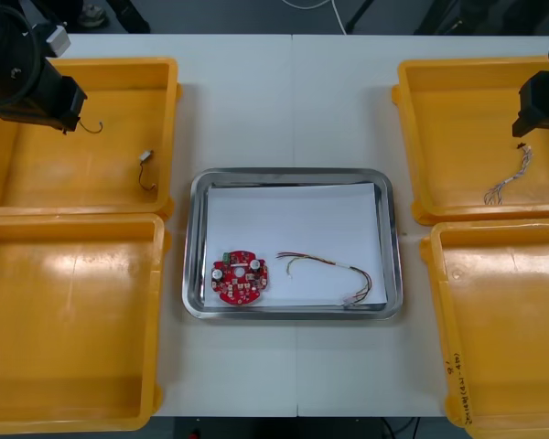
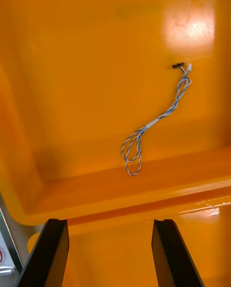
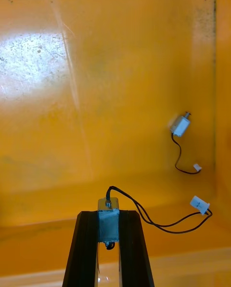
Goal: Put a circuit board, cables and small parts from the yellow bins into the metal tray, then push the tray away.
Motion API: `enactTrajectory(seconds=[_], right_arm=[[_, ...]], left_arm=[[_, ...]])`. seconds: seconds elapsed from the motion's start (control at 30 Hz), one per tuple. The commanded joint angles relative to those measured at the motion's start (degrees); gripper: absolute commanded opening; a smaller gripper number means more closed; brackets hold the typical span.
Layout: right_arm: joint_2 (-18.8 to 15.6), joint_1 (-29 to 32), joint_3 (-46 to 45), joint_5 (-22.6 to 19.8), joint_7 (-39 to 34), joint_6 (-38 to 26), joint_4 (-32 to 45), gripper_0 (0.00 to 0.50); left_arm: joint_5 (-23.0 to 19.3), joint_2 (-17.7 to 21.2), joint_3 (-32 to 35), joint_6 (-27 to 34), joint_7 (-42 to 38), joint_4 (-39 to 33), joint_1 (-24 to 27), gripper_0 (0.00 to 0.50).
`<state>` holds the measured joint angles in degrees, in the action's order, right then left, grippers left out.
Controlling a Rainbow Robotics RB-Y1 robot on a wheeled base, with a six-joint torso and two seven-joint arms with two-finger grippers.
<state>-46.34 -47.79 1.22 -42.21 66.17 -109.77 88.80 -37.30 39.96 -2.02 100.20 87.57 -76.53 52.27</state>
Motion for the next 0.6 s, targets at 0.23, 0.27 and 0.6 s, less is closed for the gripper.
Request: enactTrajectory(seconds=[0.23,0.27,0.6], right_arm=[[1.96,-5.73,-5.70,5.82,-4.91,-0.23,-12.07,0.500],[2.31,-6.00,-5.79,6.70,-5.79,-0.23,-13.13,0.500],[4.86,-7.40,-5.79,9.69,-15.63,7.03,-19.55,0.500]], left_arm=[[0.21,-3.31,1.49,7.90,-18.66,-16.63,-3.93,0.001],[0.21,-3.75,1.40,8.52,-19.89,-18.21,-4.37,0.001],[2.59,-8.41,-3.43,9.80,-28.68,-27.35,-6.39,0.000]])
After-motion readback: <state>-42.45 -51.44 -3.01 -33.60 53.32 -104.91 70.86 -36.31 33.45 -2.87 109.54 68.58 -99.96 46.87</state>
